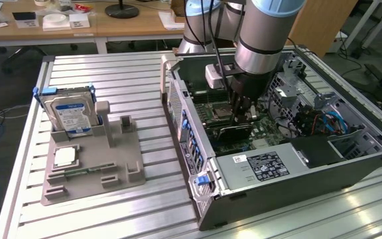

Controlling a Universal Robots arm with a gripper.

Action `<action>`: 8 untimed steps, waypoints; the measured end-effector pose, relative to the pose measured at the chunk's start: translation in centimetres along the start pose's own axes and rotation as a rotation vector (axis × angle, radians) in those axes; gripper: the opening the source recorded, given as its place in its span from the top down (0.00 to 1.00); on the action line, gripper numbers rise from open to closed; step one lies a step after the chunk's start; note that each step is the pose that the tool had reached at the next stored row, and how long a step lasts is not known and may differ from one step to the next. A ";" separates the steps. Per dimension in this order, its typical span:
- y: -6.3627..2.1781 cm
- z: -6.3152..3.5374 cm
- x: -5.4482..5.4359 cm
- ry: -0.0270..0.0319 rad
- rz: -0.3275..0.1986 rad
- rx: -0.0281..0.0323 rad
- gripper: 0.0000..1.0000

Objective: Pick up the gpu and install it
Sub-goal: 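Insert the gpu into the slot, then press down on the gpu until it lock into place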

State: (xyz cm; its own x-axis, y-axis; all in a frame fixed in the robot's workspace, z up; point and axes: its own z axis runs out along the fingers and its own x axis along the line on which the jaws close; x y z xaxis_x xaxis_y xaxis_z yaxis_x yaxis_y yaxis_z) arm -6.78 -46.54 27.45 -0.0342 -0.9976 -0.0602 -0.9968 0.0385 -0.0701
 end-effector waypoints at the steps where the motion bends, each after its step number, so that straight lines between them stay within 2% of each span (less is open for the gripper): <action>1: 0.00 0.00 0.0 0.0000 0.000 0.0000 0.90; 8: 0.00 0.00 0.0 0.0000 0.000 0.0003 0.90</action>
State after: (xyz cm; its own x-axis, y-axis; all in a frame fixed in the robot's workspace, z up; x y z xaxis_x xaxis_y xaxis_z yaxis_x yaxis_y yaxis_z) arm -6.78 -46.54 27.45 -0.0342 -0.9976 -0.0603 -0.9968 0.0384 -0.0704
